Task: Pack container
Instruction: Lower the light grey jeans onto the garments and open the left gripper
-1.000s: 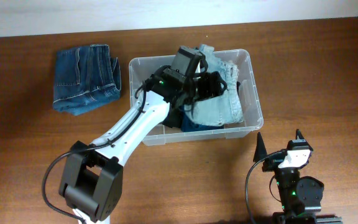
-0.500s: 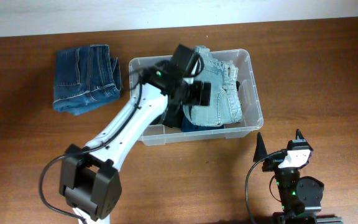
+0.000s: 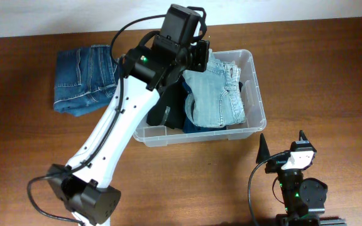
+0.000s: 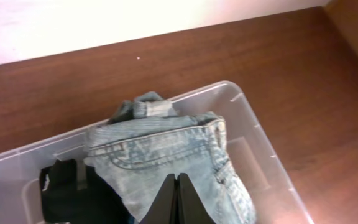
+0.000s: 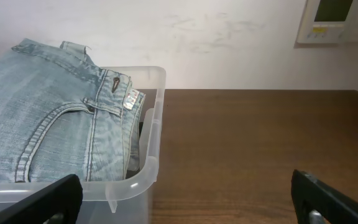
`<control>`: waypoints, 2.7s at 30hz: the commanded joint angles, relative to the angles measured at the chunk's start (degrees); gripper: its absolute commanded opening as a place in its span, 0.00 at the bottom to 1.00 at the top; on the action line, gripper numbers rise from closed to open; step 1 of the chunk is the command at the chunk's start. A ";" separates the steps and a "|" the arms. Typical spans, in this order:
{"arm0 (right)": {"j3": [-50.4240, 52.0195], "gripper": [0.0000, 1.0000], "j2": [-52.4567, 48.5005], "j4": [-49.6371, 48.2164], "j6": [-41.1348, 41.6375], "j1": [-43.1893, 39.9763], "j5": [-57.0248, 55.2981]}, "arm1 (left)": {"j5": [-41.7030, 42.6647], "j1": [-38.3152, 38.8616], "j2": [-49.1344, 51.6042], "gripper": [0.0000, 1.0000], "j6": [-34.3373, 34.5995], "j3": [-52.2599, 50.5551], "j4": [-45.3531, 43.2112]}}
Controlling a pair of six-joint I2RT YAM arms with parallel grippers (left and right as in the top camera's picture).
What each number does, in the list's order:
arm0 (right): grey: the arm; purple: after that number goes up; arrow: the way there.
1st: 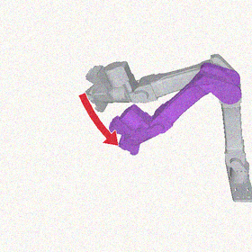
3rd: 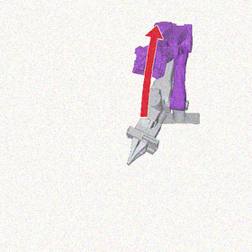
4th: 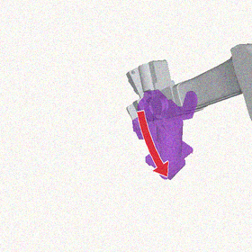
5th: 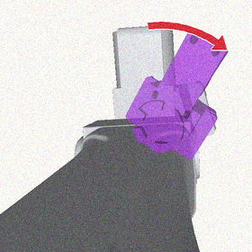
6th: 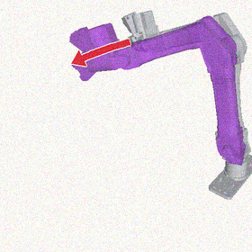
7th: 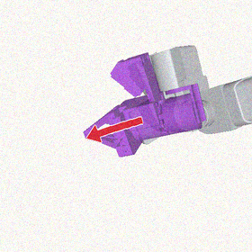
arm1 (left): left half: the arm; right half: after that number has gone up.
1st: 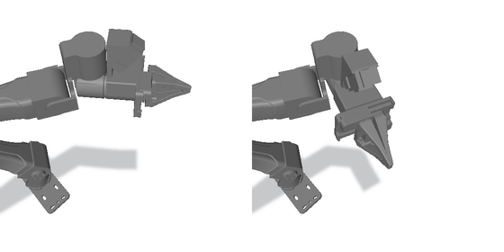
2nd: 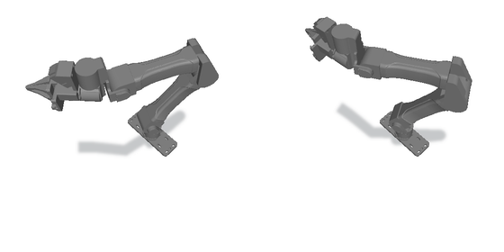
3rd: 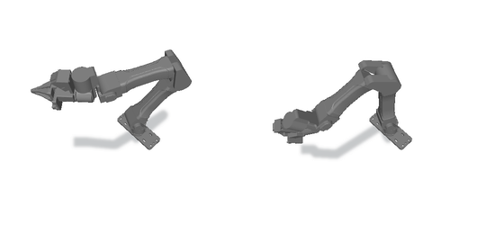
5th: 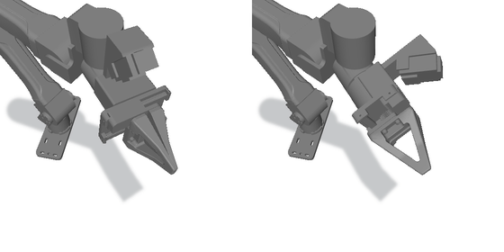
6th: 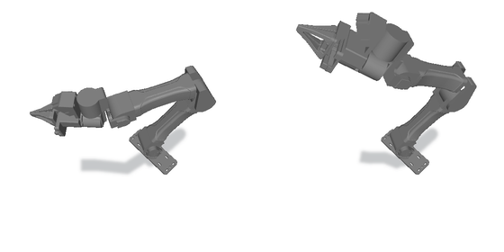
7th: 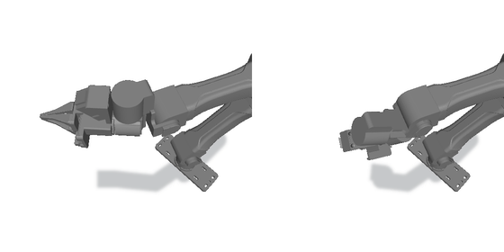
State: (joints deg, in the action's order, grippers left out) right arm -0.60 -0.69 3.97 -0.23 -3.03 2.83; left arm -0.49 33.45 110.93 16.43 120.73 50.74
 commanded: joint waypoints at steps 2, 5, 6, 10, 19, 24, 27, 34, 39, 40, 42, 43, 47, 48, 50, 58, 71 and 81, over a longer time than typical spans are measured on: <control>0.28 0.98 0.48 0.31 -0.20 -0.37 -0.11 | -1.86 -0.20 5.35 0.01 -0.87 0.26 -1.01; 0.28 0.98 0.50 0.31 -0.20 -0.37 -0.11 | 0.76 -0.24 10.84 0.01 -0.85 0.26 -0.61; 0.28 0.98 0.48 0.31 -0.22 -0.37 -0.11 | 1.27 -0.24 12.04 0.01 -0.83 0.26 -0.50; 0.28 0.98 0.48 0.31 -0.22 -0.37 -0.11 | 2.14 -0.22 16.35 0.01 -0.68 0.26 1.27; 0.28 0.98 0.48 0.31 -0.22 -0.37 -0.11 | 3.28 -0.07 21.22 0.01 -0.68 0.28 6.23; 0.28 0.98 0.50 0.31 -0.20 -0.37 -0.11 | 3.30 -0.07 18.80 0.01 -0.72 3.23 6.32; 0.28 0.98 0.48 0.28 -0.22 -0.37 -0.11 | 3.89 0.09 16.57 0.01 -0.70 6.80 7.23; 0.28 0.98 0.48 0.31 -0.20 -0.37 -0.11 | 2.60 0.31 14.10 0.01 -0.94 9.38 5.40; 0.28 0.98 0.50 0.31 -0.22 -0.37 -0.11 | 1.70 0.26 17.14 0.01 -0.94 9.38 4.17; 0.28 0.98 0.48 0.31 -0.20 -0.37 -0.11 | 1.70 0.26 18.12 0.01 -0.94 9.38 3.56; 0.28 0.98 0.48 0.31 -0.22 -0.37 -0.11 | 1.60 0.26 20.02 0.01 -0.94 9.38 2.38; 0.28 0.98 0.48 0.31 -0.20 -0.37 -0.11 | 1.38 0.26 21.00 0.01 -0.92 9.38 2.12; 0.28 0.98 0.50 0.31 -0.20 -0.37 -0.11 | 0.46 0.09 24.41 0.01 -0.92 9.38 2.29; 0.28 0.98 0.50 0.31 -0.20 -0.37 -0.11 | 0.44 0.09 24.94 0.01 -0.92 9.38 2.49; 0.28 0.98 0.48 0.31 -0.20 -0.37 -0.11 | 0.44 0.09 25.70 0.01 -0.92 9.38 3.13; 0.28 0.98 0.48 0.31 -0.22 -0.37 -0.11 | -2.32 0.09 25.81 0.01 -2.67 9.55 6.40; 0.28 0.98 0.48 0.31 -0.20 -0.37 -0.11 | 3.32 0.98 11.74 0.01 -4.09 14.71 17.57; 0.28 0.98 0.48 0.31 -0.20 -0.37 -0.11 | 7.17 3.63 11.93 0.01 -2.08 5.97 24.76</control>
State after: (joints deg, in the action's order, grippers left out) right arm -0.60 -0.69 3.97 -0.23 -3.03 2.81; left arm 4.93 36.01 121.54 13.08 131.59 75.37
